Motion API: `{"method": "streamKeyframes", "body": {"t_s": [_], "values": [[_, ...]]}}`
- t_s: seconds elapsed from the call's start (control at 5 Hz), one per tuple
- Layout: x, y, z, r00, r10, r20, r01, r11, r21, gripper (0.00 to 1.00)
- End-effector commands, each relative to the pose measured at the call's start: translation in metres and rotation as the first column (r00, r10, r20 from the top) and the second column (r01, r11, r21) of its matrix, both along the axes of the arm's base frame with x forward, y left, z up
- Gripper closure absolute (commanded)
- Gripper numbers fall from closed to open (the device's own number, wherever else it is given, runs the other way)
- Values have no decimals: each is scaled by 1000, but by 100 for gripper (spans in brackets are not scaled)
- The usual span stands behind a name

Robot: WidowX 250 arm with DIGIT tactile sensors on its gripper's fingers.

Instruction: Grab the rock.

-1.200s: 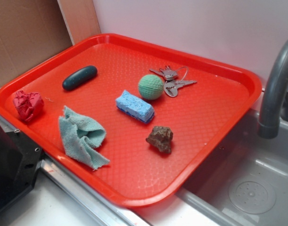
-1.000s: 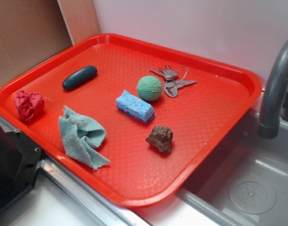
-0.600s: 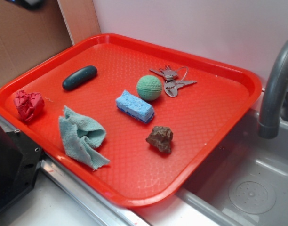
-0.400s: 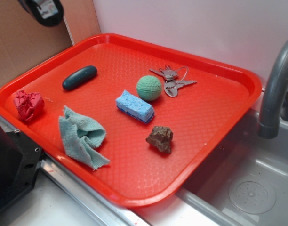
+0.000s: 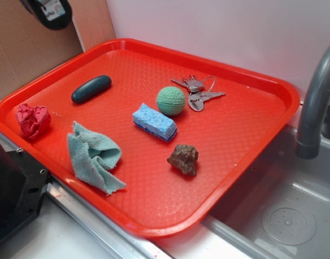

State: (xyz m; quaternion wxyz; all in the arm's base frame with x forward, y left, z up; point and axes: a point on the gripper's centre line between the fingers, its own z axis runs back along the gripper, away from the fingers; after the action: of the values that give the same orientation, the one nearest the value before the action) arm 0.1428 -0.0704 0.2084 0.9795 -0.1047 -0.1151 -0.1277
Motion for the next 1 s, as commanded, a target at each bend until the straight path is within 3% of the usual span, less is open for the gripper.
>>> {"method": "streamKeyframes", "body": {"t_s": [0.0, 0.2, 0.4, 0.6, 0.8], "values": [[63, -38, -78, 886, -464, -6, 463, 883, 75, 0], [61, -71, -104, 745, -668, -4, 661, 737, 142, 0], [41, -88, -116, 557, -830, -38, 820, 542, 186, 0], [19, -99, -125, 473, -877, -77, 869, 451, 202, 0], [14, -98, -141, 514, -852, -100, 849, 488, 201, 0]]}}
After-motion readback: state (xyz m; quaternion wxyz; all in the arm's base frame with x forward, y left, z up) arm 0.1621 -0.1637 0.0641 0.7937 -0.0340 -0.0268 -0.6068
